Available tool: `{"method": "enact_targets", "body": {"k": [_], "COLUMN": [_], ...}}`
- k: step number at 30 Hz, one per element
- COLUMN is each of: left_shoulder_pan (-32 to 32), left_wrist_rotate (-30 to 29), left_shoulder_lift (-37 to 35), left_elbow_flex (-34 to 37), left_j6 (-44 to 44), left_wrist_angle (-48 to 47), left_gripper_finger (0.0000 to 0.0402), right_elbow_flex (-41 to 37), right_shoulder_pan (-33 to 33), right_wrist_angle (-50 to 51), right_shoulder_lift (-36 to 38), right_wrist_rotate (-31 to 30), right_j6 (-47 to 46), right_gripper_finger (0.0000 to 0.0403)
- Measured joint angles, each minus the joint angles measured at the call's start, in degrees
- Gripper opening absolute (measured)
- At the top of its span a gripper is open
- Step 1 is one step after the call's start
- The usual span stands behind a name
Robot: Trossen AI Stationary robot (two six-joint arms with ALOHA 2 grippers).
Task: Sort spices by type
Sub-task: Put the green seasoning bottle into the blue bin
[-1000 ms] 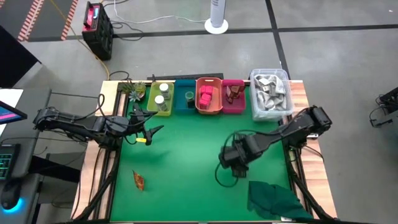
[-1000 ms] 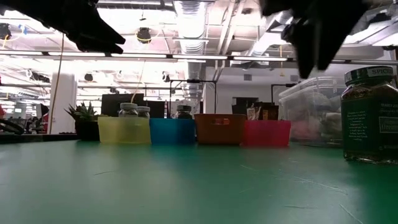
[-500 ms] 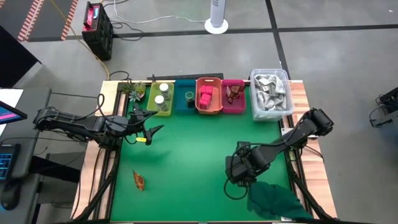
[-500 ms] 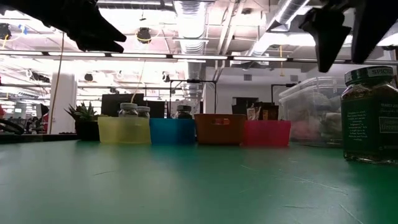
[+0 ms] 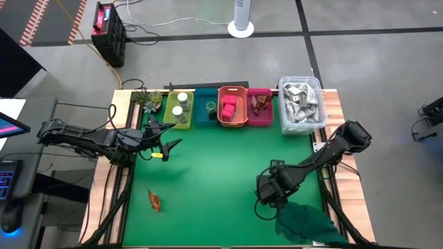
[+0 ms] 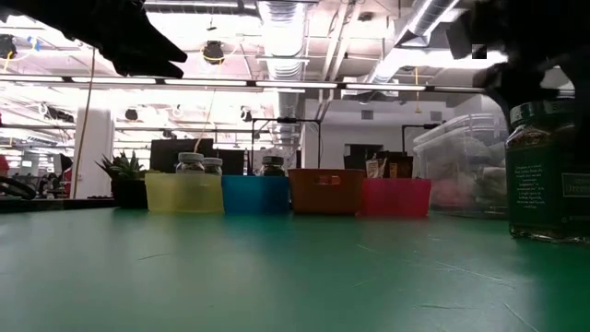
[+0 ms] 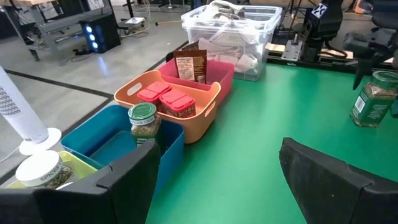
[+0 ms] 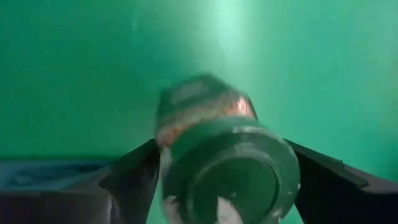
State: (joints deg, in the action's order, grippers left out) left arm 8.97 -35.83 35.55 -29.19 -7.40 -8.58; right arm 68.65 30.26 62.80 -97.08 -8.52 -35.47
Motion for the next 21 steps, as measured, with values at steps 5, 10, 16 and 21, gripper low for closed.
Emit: {"method": "enact_targets", "body": {"k": [5,10,16,21], "left_shoulder_pan": [0.0,0.0,0.0,0.0], "left_wrist_rotate": [0.0,0.0,-0.04,-0.07], "left_shoulder_lift": [0.02,0.02,0.02,0.02], "left_elbow_flex": [0.0,0.0,0.0,0.0], "left_j6": [0.01,0.02,0.03,0.02], "left_wrist_angle": [-0.02,-0.02,0.58,0.68], "left_gripper_finger": [0.0317,0.0317,0.0317,0.0317], "right_elbow_flex": [-3.13,-3.71,-3.06,0.68], "right_shoulder_pan": [-0.06,-2.38,-9.07,-16.55], "right_wrist_angle": [-5.45,-9.0,-11.43,-12.94], "right_shoulder_lift": [0.0,0.0,-0.06,-0.13], "right_wrist_rotate": [1.34,2.46,4.93,4.59], "right_j6": [4.58,8.6,13.81,19.55], "right_gripper_finger": [0.0288,0.0233,0.0224,0.0224]}}
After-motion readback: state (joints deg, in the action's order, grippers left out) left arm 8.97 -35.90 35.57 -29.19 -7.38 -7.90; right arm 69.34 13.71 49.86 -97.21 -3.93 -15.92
